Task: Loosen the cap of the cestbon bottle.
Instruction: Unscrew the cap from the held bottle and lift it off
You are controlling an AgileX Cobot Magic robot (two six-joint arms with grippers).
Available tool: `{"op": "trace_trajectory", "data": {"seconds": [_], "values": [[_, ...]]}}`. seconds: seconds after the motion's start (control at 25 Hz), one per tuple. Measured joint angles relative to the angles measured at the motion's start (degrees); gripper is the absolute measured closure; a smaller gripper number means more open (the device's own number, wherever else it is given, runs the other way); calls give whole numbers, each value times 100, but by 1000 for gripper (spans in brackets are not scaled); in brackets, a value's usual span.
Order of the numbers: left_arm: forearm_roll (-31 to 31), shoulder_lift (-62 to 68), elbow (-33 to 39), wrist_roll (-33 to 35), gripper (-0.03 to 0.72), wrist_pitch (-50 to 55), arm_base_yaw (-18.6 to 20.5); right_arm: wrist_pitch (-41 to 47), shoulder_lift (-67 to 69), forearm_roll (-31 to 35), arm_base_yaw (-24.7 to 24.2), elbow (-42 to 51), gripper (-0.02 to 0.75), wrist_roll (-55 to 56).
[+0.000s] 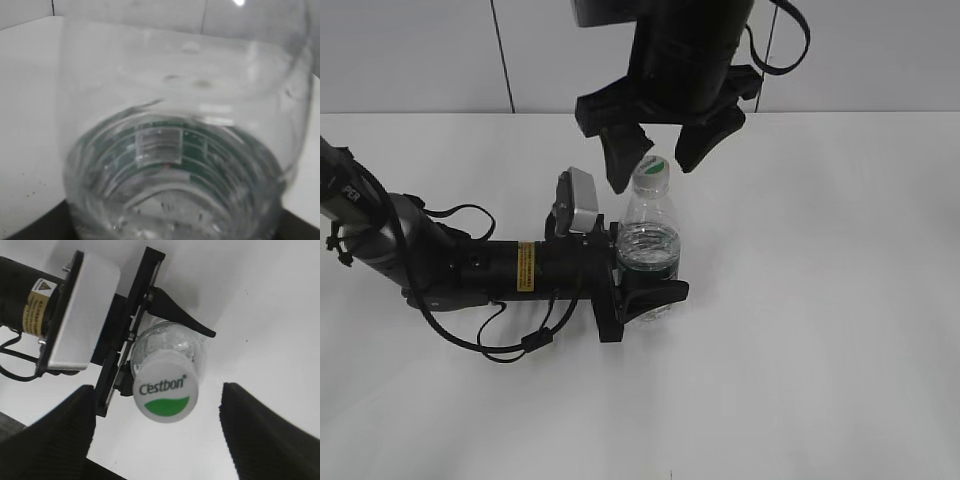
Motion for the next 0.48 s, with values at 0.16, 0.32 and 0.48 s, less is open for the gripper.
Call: {"op": "trace_trajectory", "data": {"seconds": [0.16, 0.32, 0.48], "values": [[0, 0, 0, 0, 279, 0, 0, 0, 55, -203, 0, 0, 152, 0], [5, 0, 0, 0, 279, 0, 0, 0, 72, -240, 0, 0, 152, 0], [5, 0, 0, 0, 279, 0, 0, 0, 72, -246, 0, 0, 156, 0]]}}
